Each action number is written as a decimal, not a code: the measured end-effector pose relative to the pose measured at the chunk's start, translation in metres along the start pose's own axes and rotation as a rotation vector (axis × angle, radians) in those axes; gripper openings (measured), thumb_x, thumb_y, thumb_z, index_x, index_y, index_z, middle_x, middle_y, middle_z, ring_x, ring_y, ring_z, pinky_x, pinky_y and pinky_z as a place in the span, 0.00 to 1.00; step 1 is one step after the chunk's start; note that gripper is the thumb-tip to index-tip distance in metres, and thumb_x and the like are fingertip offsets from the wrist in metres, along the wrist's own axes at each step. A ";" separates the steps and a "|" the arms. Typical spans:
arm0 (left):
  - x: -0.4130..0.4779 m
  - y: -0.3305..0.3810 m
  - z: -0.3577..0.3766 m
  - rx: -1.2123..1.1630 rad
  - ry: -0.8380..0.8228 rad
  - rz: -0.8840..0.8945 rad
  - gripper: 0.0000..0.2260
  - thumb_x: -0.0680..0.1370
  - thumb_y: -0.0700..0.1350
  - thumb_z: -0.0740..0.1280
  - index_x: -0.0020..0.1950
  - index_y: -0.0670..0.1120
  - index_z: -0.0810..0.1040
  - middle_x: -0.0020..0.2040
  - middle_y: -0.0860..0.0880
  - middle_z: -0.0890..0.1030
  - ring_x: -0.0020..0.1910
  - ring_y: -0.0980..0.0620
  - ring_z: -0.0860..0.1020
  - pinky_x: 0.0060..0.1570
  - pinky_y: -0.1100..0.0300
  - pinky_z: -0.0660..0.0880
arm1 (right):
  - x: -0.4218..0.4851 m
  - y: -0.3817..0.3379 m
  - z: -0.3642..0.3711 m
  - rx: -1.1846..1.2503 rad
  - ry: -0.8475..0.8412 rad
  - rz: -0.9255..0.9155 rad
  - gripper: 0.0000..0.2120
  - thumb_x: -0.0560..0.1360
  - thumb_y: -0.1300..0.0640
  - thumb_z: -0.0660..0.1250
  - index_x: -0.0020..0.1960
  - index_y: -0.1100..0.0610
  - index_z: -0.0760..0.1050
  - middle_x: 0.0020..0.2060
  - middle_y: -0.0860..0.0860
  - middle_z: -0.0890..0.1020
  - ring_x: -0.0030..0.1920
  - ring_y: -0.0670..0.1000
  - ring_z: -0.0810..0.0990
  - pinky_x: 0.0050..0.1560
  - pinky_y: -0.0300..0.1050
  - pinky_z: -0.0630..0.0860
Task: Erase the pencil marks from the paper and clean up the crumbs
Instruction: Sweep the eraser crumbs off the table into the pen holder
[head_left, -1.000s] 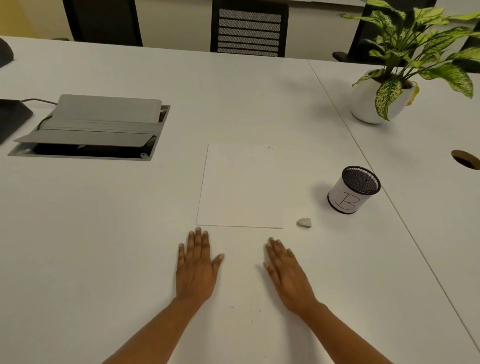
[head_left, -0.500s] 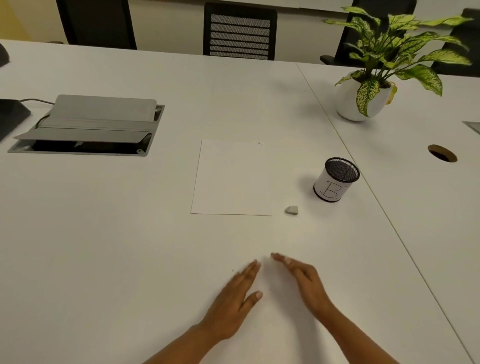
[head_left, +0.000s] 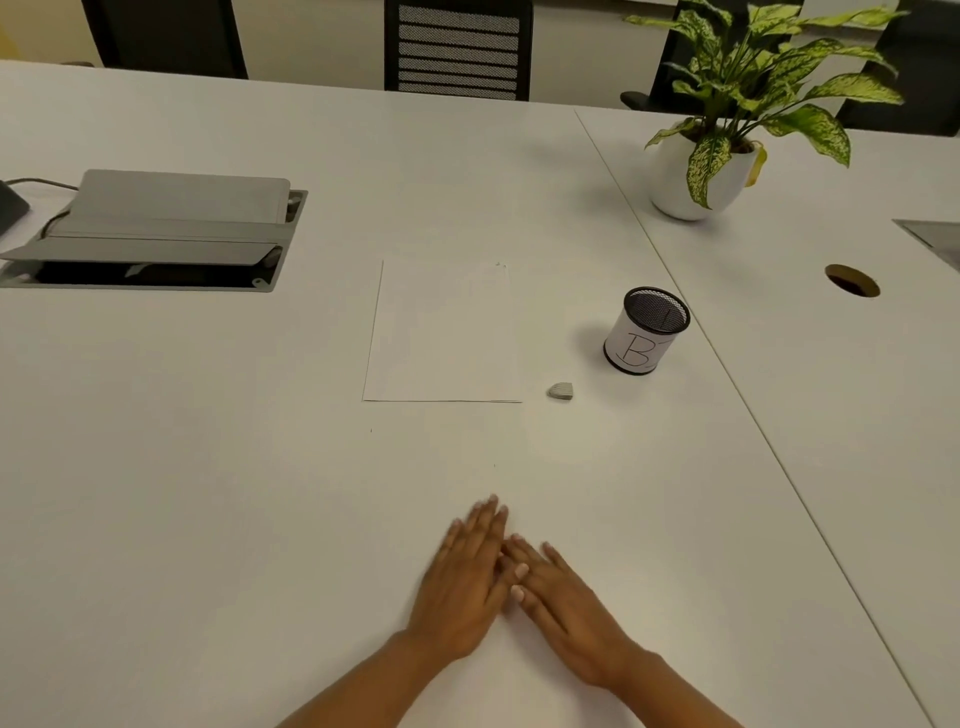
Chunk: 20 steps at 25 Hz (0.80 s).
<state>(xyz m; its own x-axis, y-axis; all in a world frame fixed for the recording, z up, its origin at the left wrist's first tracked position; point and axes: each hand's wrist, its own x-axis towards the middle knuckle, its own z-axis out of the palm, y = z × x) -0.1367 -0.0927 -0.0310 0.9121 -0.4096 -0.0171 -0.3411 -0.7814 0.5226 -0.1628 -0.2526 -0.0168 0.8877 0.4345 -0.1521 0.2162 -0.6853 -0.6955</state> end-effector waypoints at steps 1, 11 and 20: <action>0.000 0.001 -0.003 -0.109 -0.030 -0.027 0.37 0.69 0.71 0.29 0.72 0.53 0.43 0.73 0.57 0.42 0.74 0.58 0.44 0.69 0.69 0.36 | -0.002 -0.004 -0.001 0.143 0.035 0.032 0.21 0.76 0.38 0.44 0.68 0.40 0.55 0.70 0.37 0.56 0.70 0.34 0.51 0.70 0.30 0.43; 0.065 -0.108 -0.068 0.187 0.050 -0.436 0.33 0.79 0.60 0.49 0.75 0.40 0.45 0.76 0.42 0.45 0.75 0.48 0.43 0.72 0.54 0.40 | 0.002 0.001 -0.009 0.446 0.262 0.160 0.17 0.75 0.48 0.52 0.64 0.38 0.64 0.63 0.23 0.59 0.67 0.31 0.57 0.63 0.20 0.53; 0.019 -0.053 -0.046 -0.113 -0.137 0.171 0.36 0.73 0.70 0.38 0.74 0.51 0.52 0.73 0.57 0.56 0.72 0.65 0.52 0.71 0.68 0.45 | 0.001 0.003 -0.008 0.412 0.283 0.150 0.16 0.78 0.51 0.53 0.65 0.42 0.66 0.63 0.23 0.60 0.68 0.33 0.59 0.63 0.22 0.53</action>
<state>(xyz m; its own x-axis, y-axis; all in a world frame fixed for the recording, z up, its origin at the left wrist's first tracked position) -0.0913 -0.0375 -0.0202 0.8011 -0.5977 -0.0318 -0.4535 -0.6408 0.6195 -0.1584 -0.2587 -0.0137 0.9840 0.1357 -0.1151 -0.0488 -0.4165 -0.9078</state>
